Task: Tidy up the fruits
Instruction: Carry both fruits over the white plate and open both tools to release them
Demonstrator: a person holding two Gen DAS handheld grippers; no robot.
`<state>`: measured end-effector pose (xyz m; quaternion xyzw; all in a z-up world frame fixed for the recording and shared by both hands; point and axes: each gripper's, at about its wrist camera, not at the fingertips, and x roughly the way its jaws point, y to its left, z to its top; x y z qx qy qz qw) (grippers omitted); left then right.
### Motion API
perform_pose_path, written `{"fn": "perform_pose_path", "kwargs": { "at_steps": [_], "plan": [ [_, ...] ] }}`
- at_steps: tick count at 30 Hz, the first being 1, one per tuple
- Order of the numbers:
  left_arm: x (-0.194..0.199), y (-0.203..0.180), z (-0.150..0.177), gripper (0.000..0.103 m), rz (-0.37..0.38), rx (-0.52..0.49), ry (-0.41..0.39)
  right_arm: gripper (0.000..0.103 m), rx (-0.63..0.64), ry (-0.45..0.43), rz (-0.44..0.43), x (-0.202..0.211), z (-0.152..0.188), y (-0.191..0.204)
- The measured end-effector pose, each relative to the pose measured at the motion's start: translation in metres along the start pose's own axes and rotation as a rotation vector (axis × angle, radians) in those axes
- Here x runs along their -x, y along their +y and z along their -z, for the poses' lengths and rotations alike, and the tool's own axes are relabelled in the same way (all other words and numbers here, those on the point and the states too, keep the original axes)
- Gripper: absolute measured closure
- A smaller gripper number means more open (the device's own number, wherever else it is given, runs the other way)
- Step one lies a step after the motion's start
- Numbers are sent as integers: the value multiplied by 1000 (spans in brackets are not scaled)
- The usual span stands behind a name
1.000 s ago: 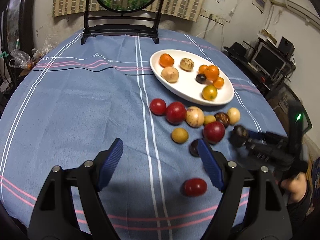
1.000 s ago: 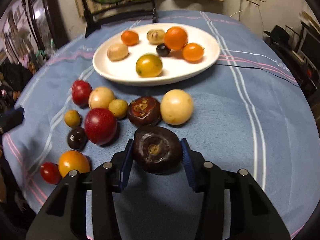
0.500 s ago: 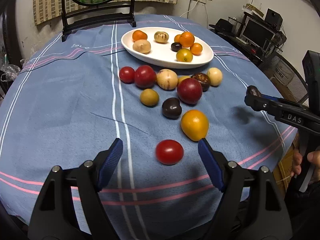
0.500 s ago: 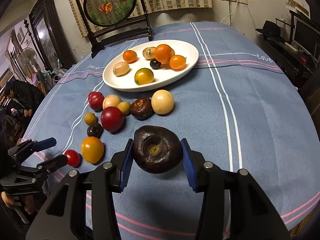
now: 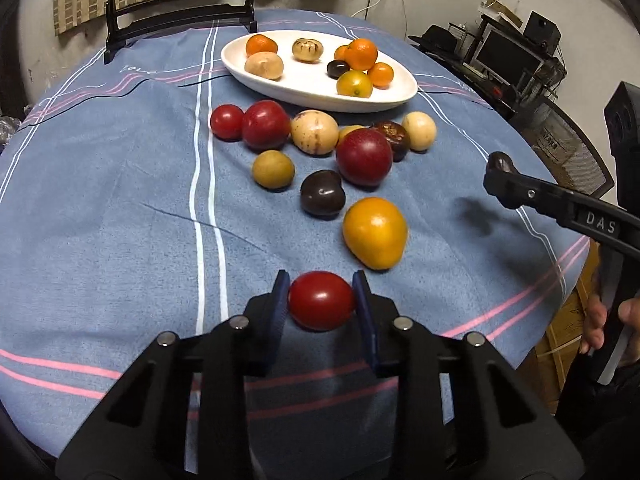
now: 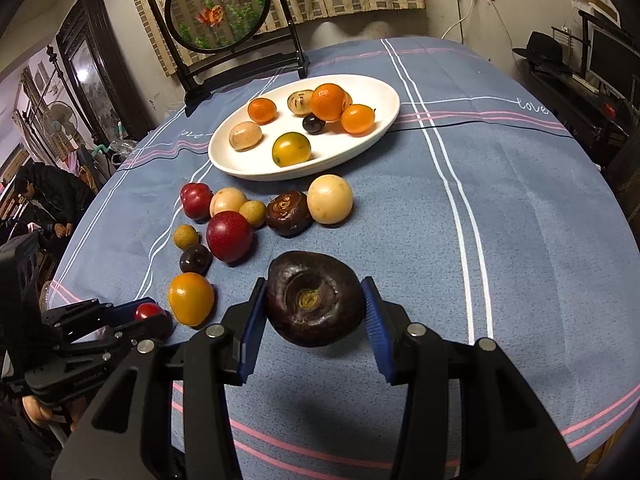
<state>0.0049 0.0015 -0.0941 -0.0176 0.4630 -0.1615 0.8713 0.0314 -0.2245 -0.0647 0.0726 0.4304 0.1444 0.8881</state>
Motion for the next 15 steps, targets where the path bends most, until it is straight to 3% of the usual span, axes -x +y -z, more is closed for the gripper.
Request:
{"fn": "perform_pose_path", "kwargs": {
  "at_steps": [15],
  "plan": [
    [30,13,-7,71,-6,39,-68,56,20,-22,-6,3,2,5]
  ]
}}
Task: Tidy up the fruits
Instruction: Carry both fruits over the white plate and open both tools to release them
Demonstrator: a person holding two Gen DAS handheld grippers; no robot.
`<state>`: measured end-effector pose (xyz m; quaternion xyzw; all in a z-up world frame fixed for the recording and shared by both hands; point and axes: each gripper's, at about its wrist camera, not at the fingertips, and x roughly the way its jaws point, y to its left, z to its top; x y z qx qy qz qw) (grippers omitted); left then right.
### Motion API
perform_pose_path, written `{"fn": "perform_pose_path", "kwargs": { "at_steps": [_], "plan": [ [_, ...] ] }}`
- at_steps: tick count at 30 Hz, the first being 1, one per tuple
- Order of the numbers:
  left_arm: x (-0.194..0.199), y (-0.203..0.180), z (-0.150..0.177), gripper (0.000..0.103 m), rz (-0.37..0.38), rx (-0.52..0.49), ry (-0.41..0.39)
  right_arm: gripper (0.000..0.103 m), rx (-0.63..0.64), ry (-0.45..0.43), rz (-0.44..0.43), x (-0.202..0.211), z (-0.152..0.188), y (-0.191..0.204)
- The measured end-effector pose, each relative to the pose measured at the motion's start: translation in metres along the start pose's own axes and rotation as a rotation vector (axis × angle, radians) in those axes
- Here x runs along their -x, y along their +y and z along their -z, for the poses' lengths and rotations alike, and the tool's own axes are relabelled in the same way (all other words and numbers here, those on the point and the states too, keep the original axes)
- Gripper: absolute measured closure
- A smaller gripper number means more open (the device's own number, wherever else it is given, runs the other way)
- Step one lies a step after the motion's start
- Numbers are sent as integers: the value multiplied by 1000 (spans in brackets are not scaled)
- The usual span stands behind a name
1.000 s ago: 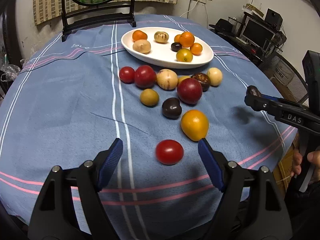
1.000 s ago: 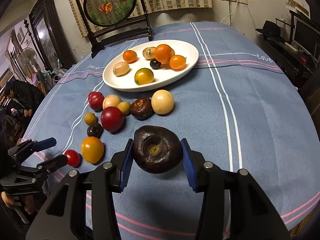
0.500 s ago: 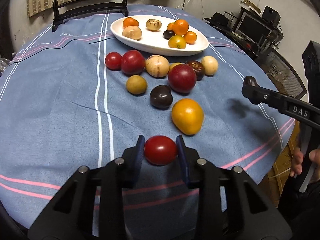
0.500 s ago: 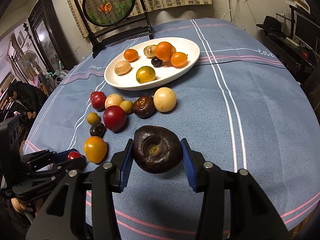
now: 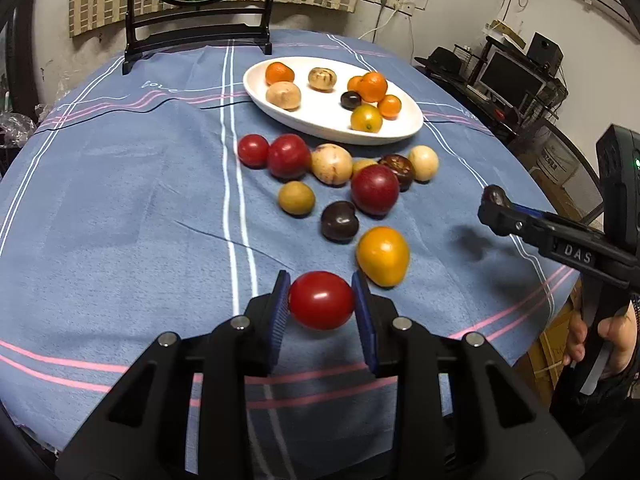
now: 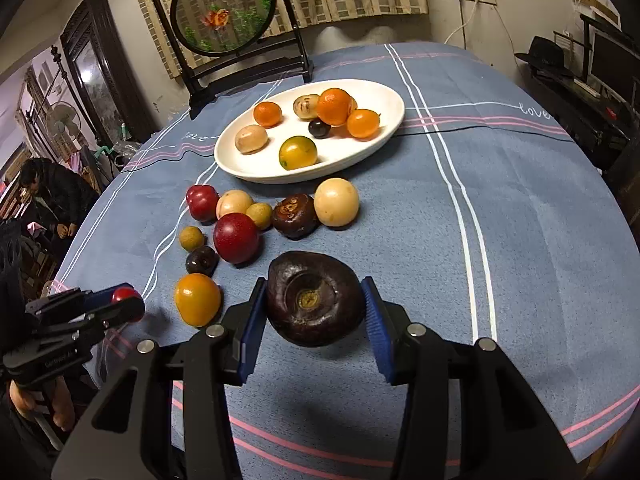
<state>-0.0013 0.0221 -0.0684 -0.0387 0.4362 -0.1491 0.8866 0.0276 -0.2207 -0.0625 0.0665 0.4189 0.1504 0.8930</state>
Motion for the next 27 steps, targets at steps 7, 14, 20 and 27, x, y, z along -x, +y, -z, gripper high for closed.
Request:
{"fn": "perform_pose_path", "kwargs": {
  "at_steps": [7,14,20,27],
  "plan": [
    [4,6,-26,71,-15,-18,-39,56,22,-4,4,-2,-8,6],
    [-7,6,-89,71,-26,-62,-70,56,66,15,6,-13,-33,13],
    [-48,3,-175,71,-26,-81,-44,56,124,-1,6,-28,-94,21],
    [-123,13,-235,71,-59,-16,33,56,105,-27,158,-80,-177,-8]
  ]
}}
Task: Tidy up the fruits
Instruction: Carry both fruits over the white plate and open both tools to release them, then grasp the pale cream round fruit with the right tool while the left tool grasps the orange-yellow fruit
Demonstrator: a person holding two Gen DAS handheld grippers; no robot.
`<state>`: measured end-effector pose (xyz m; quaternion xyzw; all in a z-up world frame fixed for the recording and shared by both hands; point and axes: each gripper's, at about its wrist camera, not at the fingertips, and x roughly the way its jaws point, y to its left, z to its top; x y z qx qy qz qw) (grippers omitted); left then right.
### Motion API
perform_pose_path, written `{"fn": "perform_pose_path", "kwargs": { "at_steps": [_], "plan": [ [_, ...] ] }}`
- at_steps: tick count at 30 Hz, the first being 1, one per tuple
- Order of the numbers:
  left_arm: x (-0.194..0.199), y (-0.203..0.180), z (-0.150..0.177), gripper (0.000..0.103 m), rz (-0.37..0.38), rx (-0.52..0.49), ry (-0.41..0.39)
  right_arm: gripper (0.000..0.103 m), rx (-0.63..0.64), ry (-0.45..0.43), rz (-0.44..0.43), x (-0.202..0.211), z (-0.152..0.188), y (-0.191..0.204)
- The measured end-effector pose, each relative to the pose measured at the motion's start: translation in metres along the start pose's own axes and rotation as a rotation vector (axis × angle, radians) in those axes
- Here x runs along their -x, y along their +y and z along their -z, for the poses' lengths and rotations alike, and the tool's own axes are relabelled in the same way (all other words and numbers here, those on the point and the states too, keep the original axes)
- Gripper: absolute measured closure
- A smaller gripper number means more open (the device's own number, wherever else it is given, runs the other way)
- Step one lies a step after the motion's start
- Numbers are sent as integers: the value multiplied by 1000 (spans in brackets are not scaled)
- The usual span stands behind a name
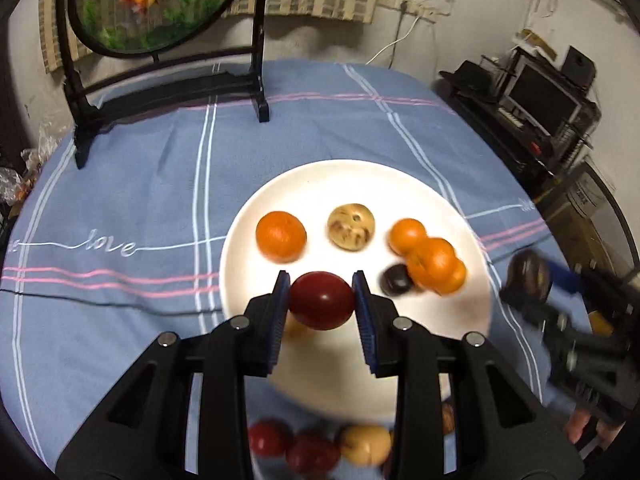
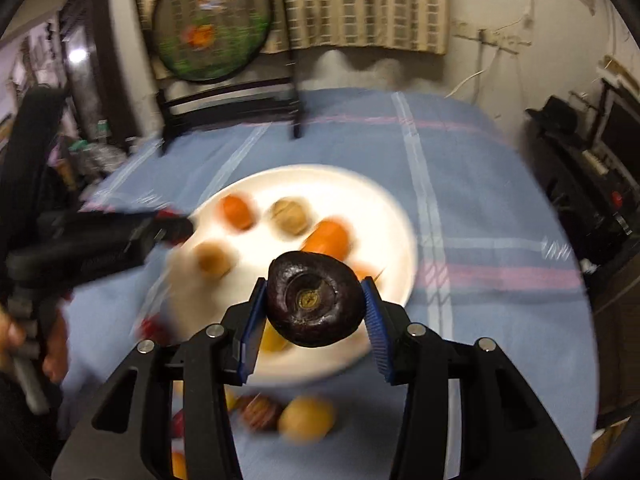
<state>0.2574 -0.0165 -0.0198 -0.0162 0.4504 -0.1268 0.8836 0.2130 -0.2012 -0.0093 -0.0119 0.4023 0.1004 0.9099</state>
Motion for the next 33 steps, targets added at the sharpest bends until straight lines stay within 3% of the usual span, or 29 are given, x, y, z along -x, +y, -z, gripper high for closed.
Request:
{"fn": "perform_pose_path", "kwargs": {
  "at_steps": [4,11,13,19,22,23,26,29,33],
  "plan": [
    [-31,3,-7,71,-7,14,51,57,-36,45,-2,-38,-17,-18],
    [-51,7,-18,68,-11,17,71,55,-43,72,-4,-63,-26,-25],
    [-49,7,-20,41,-6,22,61,48,-49,68,6,-65,-29,-29],
    [-19,9,-21,39,2,28,-7,47,-59,51,-1,-46,-26,-31],
    [5,8,-8,39,18,18,-31,46,-49,43,-21,-22,-17,-24],
    [13,6,0,39,17,8,-39,41,-47,37,-32,-15,-13,-21],
    [36,5,28,39,59,18,-52,38,-67,30,-114,12,10,-12],
    [56,1,58,39,37,19,-76,38,-83,24,-174,37,41,-1],
    [83,-4,99,33,28,21,-121,38,-72,32,-186,58,78,12]
  ]
}}
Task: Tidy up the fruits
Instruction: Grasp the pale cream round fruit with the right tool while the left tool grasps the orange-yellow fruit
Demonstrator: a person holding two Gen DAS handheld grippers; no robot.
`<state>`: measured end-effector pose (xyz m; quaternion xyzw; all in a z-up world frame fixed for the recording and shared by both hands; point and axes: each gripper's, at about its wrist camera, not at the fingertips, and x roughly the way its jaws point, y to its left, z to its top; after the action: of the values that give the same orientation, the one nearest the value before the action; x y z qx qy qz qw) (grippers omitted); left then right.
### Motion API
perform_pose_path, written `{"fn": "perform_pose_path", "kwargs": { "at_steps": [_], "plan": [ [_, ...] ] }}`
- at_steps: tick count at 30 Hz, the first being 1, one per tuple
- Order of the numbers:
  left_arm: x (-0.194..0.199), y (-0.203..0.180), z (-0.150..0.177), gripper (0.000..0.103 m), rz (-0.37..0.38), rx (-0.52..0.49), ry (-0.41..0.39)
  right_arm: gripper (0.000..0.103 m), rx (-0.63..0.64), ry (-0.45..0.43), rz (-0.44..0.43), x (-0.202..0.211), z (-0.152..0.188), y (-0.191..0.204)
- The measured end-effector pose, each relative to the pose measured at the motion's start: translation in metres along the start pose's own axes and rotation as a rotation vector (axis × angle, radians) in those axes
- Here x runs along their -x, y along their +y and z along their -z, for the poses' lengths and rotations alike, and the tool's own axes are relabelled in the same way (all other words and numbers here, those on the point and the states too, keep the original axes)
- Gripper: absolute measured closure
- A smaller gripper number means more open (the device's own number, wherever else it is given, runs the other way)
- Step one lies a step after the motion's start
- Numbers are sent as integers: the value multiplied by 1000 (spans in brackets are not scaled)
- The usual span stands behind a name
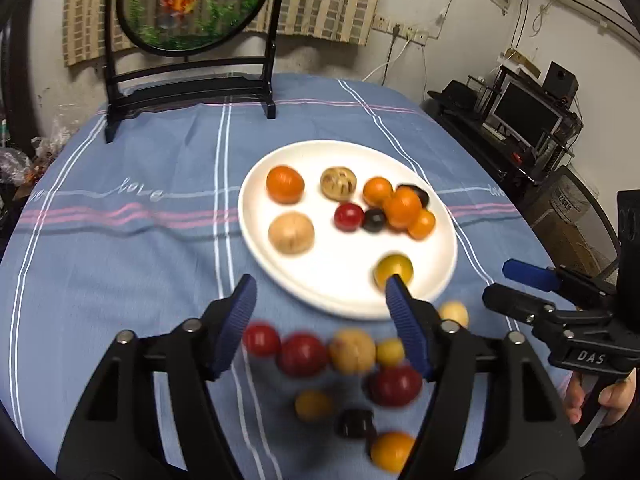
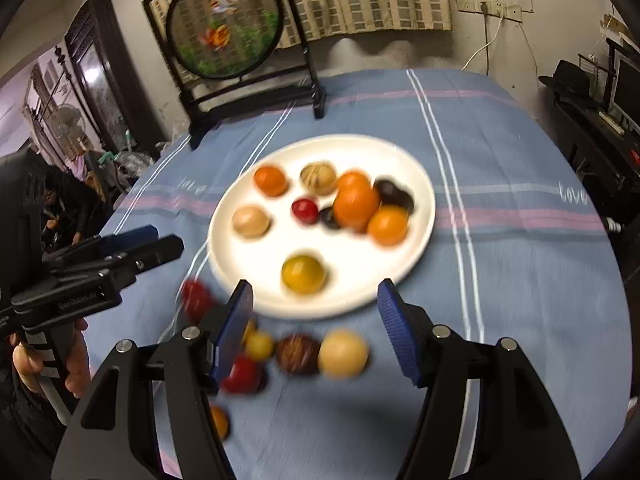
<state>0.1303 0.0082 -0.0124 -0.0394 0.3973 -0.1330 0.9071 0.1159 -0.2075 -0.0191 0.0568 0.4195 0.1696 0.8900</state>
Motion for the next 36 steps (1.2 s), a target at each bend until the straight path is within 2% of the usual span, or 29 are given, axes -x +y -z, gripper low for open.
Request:
{"fn": "perform_pose_path", "kwargs": {
  "at_steps": [4,13,16,20,24,27,29,31,33,36],
  "plan": [
    [19,-5,36,30,-42,-5,-36,38,1,15,25,6,25,6],
    [27,1,79,29,-18,36,16,38,-2,41,53,3,49,8],
    [29,3,88,28,-8,40,22,38,3,45,63,-1,52,10],
    [32,1,95,28,15,25,28,38,28,11,127,-10,47,10],
    [34,-1,99,27,28,15,29,38,-9,-13,156,-27,36,-6],
    [34,-1,101,27,30,17,35,54,-45,25,145,-46,32,-17],
    [33,-3,104,27,40,21,43,57,-75,49,95,-59,29,-23],
    [31,-6,105,27,52,17,52,66,-102,54,53,-60,27,-27],
    [30,-11,106,27,58,2,60,66,-97,50,49,-52,29,-25],
    [27,-23,110,27,77,-29,75,66,-58,14,91,-30,37,-19]
  ]
}}
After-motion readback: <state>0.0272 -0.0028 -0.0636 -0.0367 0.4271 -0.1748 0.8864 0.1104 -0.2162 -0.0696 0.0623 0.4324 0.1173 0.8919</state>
